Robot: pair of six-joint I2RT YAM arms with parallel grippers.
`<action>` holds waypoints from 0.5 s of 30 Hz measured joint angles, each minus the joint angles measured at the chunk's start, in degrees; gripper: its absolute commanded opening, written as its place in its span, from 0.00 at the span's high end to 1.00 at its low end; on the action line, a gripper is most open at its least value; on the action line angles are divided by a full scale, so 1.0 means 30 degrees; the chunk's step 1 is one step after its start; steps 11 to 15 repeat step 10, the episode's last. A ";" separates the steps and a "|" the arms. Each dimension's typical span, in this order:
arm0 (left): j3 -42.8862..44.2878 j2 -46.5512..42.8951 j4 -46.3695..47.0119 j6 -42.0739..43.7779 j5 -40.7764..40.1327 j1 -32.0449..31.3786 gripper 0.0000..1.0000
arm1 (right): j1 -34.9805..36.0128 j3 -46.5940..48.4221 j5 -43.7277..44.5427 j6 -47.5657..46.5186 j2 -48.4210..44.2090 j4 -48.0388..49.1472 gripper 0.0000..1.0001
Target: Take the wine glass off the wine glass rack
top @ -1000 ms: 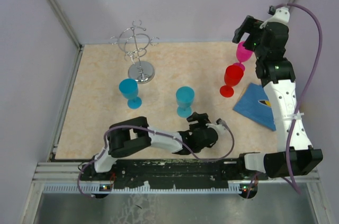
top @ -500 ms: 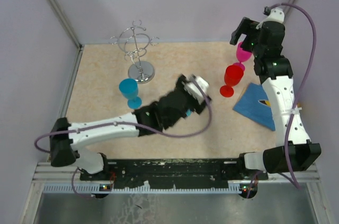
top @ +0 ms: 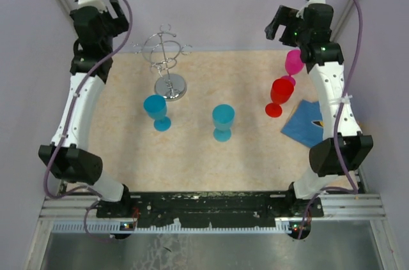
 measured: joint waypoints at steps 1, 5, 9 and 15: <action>0.0648 0.0430 -0.0430 -0.0364 0.0430 0.0627 0.08 | 0.0000 0.0168 -0.0168 -0.0029 0.0291 -0.0146 0.01; 0.4554 0.3818 -0.2747 -0.1982 0.2754 0.2681 0.09 | 0.0000 0.0168 -0.0240 -0.0372 0.0568 -0.0882 0.01; 0.2557 0.4634 -0.3701 -0.3045 0.4014 0.3126 0.09 | 0.0000 -0.0240 -0.0248 -0.0729 0.0532 -0.0452 0.01; 0.1836 0.4634 -0.3985 -0.3155 0.4233 0.3082 0.10 | 0.0000 -0.0423 -0.0248 -0.0787 0.0532 -0.0357 0.01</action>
